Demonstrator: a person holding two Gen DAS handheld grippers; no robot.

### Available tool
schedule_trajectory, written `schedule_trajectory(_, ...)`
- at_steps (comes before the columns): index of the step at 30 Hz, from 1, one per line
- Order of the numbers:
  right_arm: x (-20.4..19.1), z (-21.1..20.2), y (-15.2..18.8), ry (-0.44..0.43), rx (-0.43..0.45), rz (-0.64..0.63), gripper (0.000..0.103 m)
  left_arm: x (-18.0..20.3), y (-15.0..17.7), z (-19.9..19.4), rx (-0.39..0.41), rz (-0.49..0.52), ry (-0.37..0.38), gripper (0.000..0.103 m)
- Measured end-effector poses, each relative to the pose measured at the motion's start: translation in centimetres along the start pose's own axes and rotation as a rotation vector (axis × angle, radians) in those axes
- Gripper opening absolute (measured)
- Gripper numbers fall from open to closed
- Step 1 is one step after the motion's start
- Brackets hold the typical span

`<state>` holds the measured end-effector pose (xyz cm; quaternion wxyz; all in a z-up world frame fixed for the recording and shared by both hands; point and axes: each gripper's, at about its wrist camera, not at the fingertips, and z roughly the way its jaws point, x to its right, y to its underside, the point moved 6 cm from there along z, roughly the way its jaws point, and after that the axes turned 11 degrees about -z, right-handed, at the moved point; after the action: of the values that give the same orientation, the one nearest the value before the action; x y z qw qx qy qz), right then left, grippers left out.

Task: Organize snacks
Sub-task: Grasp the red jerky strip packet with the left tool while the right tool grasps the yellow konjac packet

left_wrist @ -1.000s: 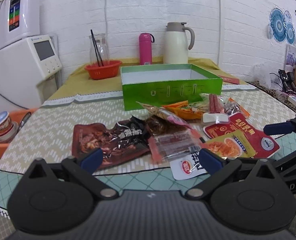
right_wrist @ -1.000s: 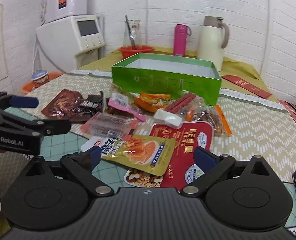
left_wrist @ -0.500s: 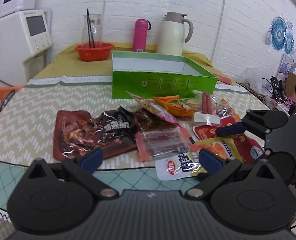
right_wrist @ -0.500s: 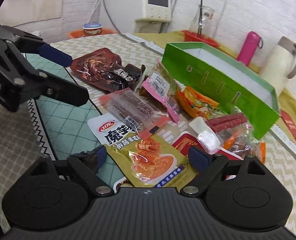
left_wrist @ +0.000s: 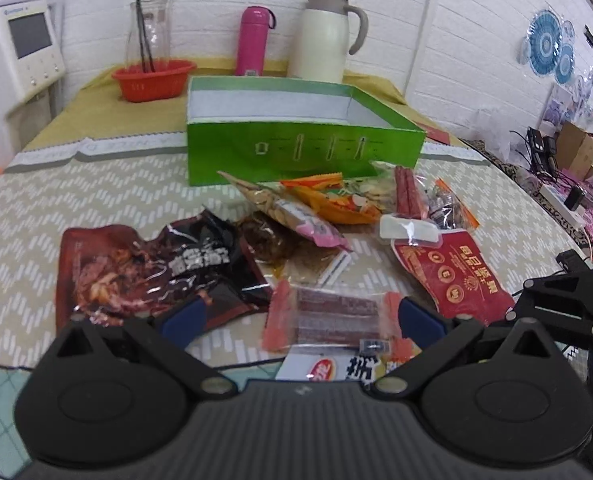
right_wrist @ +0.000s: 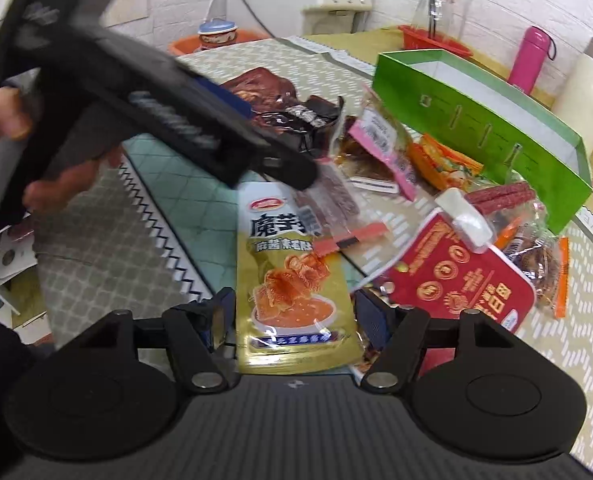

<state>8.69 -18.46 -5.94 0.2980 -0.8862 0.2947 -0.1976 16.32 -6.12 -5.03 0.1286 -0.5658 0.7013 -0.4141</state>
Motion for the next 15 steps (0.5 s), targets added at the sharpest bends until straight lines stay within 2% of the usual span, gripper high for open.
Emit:
schedule_trajectory(6,0.3,0.9,-0.4,0.044,0.035,0.079,0.103,0.8,-0.2,2.4,-0.089,0.024,0.031,0.102)
schedule_trajectory(15,-0.8,-0.8,0.9,0.052,0.024,0.102,0.102,1.9,0.0,3.5,-0.088,0.097,0.044,0.101)
